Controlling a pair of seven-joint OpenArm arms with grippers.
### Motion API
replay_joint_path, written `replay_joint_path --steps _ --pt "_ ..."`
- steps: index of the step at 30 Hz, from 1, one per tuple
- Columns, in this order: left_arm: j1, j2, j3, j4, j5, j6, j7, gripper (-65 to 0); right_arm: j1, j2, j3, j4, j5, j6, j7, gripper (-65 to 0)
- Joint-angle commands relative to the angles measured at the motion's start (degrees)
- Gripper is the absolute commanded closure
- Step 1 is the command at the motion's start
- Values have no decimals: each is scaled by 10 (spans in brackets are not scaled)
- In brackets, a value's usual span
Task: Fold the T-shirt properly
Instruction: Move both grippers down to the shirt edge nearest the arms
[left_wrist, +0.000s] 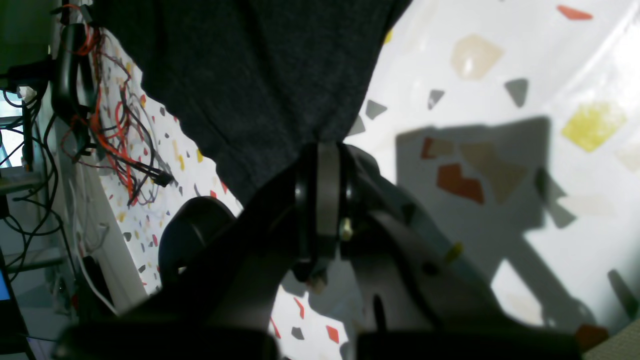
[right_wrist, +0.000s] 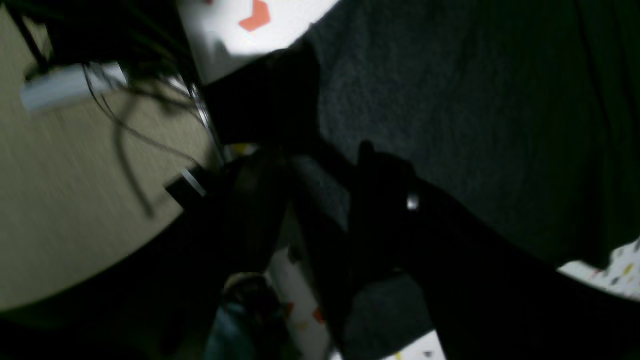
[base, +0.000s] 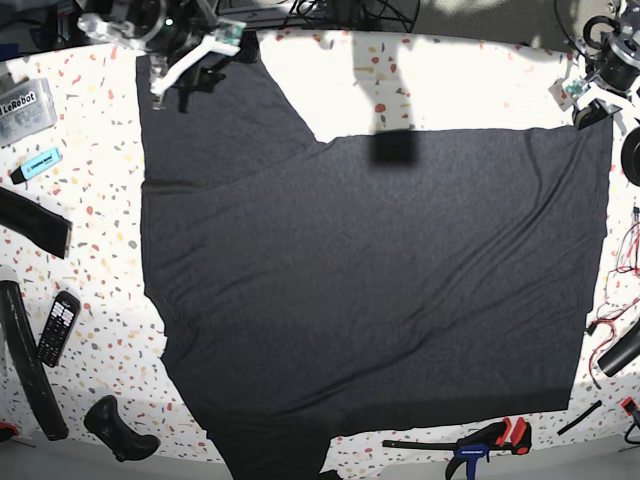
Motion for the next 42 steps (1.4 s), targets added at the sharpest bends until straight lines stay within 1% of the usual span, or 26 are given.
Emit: replay_joint_path --steps 1,7,8,9,10,13,15,20,23,25,28,34,37,42 --pt "5 -8 -2 5 0 -6 -3 0 11 1 -1 -21 -23 -6 -16 -313" --pt "5 -8 -2 5 0 -7 -3 0 28 1 -1 -76 -23 -7 9 -311" --pt "5 -8 -2 5 0 -7 -3 0 28 1 -1 -76 -23 -7 9 -296" --pt "5 -8 -2 5 0 -6 -3 0 28 1 -1 -75 -23 -7 9 -256" --pt "5 -8 -2 5 0 -7 -3 0 28 1 -1 -75 -23 -6 9 -199" --pt "5 -8 -2 5 0 -6 -3 0 28 1 -1 -75 -21 -7 6 0" --pt "5 -8 -2 5 0 -6 -3 0 28 1 -1 -72 -4 -12 -13 0" --pt "5 -8 -2 5 0 -6 -3 0 28 1 -1 -35 43 -69 -78 0" --pt "5 -8 -2 5 0 -6 -3 0 28 1 -1 1 44 -90 -86 0" --pt "5 -9 -3 6 0 -6 -3 0 28 1 -1 24 44 -94 -87 0" --pt "5 -9 -4 16 0 -6 -2 0 28 1 -1 51 44 -94 -102 0" --pt "5 -9 -4 68 0 -6 0 0 29 1 -1 75 44 -97 -106 0" --pt "5 -9 -4 97 0 -6 14 0 28 1 -1 76 44 -121 -106 0" --pt "5 -9 -4 119 0 -4 43 0 28 1 -1 76 44 -124 -105 0"
